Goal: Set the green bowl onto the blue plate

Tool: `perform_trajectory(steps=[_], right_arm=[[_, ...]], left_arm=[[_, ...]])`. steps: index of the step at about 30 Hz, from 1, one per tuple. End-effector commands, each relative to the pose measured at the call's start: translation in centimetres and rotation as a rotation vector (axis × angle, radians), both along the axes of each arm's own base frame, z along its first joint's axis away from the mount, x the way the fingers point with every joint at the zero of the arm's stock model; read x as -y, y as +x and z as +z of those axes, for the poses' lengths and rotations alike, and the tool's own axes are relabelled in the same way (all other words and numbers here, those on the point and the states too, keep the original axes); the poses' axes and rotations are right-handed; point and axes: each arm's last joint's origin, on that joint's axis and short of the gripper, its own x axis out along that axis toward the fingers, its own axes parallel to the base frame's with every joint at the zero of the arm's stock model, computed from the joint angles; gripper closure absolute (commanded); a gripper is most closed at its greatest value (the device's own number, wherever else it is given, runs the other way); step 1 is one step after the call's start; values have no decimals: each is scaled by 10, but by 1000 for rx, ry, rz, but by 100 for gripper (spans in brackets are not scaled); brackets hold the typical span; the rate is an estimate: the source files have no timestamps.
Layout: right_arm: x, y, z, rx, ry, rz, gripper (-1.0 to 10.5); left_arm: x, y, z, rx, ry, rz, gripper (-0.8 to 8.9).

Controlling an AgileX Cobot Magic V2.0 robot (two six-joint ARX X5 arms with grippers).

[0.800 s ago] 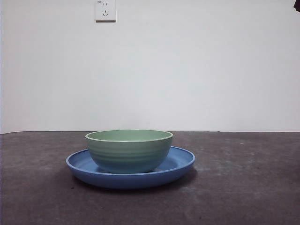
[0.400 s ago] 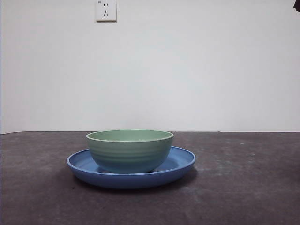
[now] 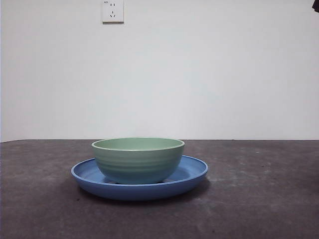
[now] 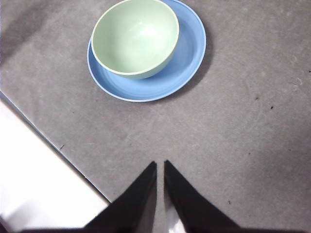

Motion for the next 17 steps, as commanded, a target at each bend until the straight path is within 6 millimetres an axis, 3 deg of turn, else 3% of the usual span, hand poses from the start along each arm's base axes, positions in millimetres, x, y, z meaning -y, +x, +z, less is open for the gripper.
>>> perform_trajectory(steps=[1,10,13,17], right_arm=[[-2,1,3,9,10,6,926],[8,-9,6,97,58,-24,926],[18,-17,1,231,135,-67,926],[27,-15,-24,516,219,-130,926]], left_arm=[[0,1,-8,-27,12,4,794],[0,1,-8,-28,12,4,794],[0,1,-8,-28,12,4,794],[0,1,-8,-27,12,3,794]])
